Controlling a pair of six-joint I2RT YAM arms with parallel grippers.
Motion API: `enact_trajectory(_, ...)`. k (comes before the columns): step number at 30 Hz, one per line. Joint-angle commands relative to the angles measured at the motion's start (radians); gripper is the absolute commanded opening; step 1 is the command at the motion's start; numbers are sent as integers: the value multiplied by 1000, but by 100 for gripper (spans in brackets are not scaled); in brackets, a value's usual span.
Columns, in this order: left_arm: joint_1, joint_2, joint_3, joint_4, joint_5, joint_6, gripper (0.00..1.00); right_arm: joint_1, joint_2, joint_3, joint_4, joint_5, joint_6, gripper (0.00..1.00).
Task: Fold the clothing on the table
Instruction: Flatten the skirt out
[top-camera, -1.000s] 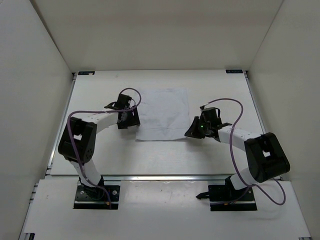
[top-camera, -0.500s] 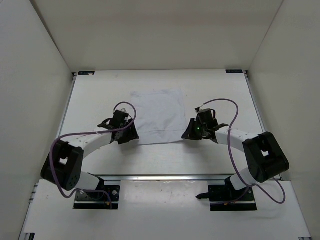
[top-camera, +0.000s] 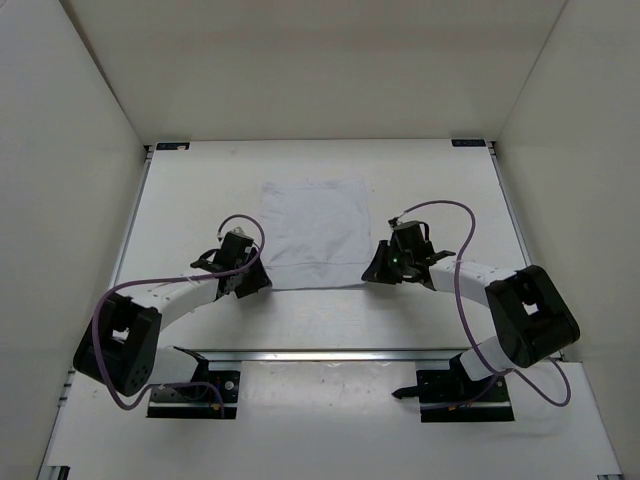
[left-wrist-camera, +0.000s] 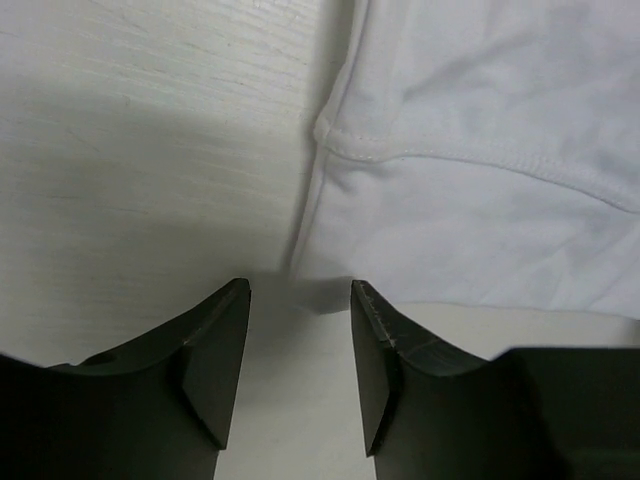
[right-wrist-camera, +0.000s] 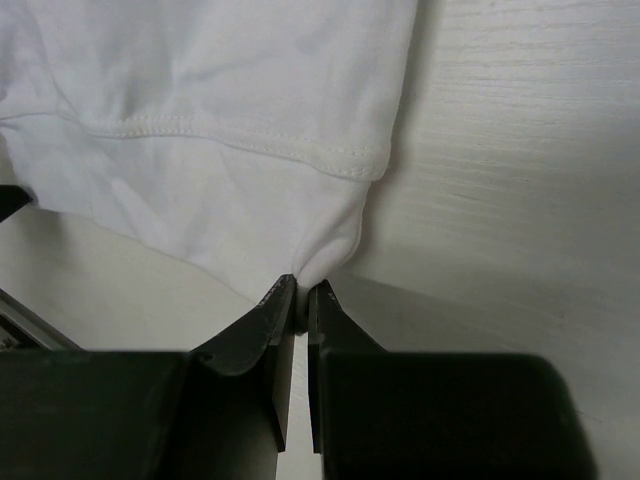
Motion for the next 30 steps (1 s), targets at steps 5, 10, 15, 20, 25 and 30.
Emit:
enact_trajectory(5, 1, 28, -27, 68, -3, -30, 41, 23, -20, 2, 34, -8, 2, 0)
enact_trajectory(10, 6, 47, -4, 62, -4, -25, 0, 27, -11, 14, 33, -7, -2, 0)
enact_trajectory(15, 7, 39, 56, 10, 14, 45, 0, 9, -33, 11, 16, 22, -35, 0)
enact_trajectory(20, 35, 123, 206, -22, 63, 120, 0, -97, -77, 10, -42, -4, -97, 0)
enact_trajectory(25, 89, 307, 483, -114, 177, 258, 0, -179, -21, 218, -182, -22, -213, 0)
enact_trajectory(30, 121, 453, 967, -220, 220, 343, 0, -264, 118, 726, -346, -25, -369, 0)
